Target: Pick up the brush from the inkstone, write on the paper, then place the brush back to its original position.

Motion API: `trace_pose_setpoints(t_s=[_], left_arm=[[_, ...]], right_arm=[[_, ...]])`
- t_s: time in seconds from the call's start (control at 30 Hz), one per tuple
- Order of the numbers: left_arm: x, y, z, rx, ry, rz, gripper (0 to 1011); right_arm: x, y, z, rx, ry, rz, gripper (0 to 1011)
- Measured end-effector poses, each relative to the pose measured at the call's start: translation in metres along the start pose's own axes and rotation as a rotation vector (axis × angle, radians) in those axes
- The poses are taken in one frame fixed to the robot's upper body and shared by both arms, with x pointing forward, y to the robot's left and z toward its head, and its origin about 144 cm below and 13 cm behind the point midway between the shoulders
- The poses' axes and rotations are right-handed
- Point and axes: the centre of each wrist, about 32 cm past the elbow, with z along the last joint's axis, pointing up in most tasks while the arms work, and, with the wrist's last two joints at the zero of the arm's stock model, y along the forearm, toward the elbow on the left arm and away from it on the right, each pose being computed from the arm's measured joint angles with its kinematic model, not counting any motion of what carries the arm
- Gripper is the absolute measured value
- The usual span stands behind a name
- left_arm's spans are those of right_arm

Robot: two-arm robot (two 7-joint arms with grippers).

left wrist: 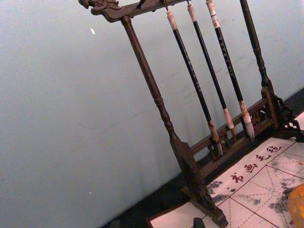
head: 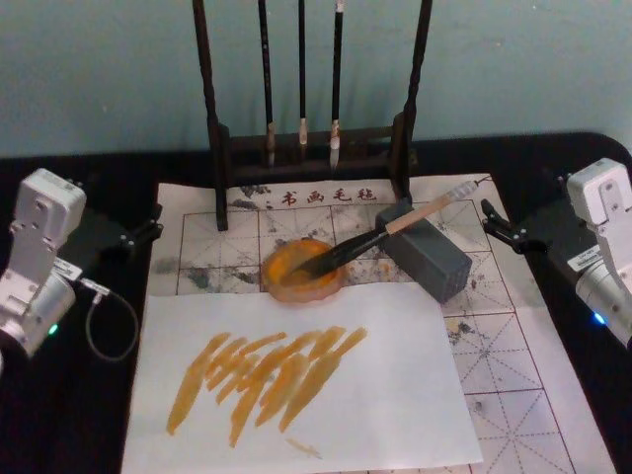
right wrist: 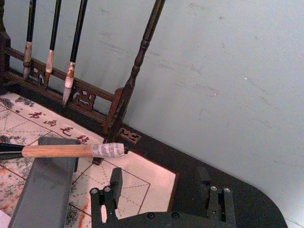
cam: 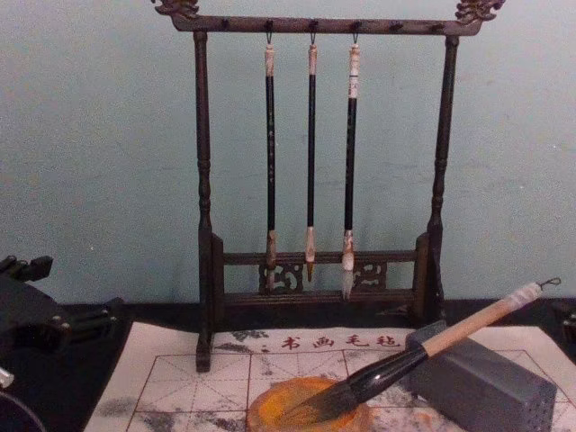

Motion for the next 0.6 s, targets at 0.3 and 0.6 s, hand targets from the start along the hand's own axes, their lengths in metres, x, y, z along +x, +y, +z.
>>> trace_pose_setpoints(t_s=[0.3,0.6], left_arm=[[0.0000,0.0000,0.0000,0.000,0.000,0.000,1001],[0.0000,0.0000,0.0000,0.000,0.000,0.000,1001]], right_arm=[[0.0000,0.0000,0.0000,0.000,0.000,0.000,1000],[0.0000,0.0000,0.0000,0.000,0.000,0.000,1000]])
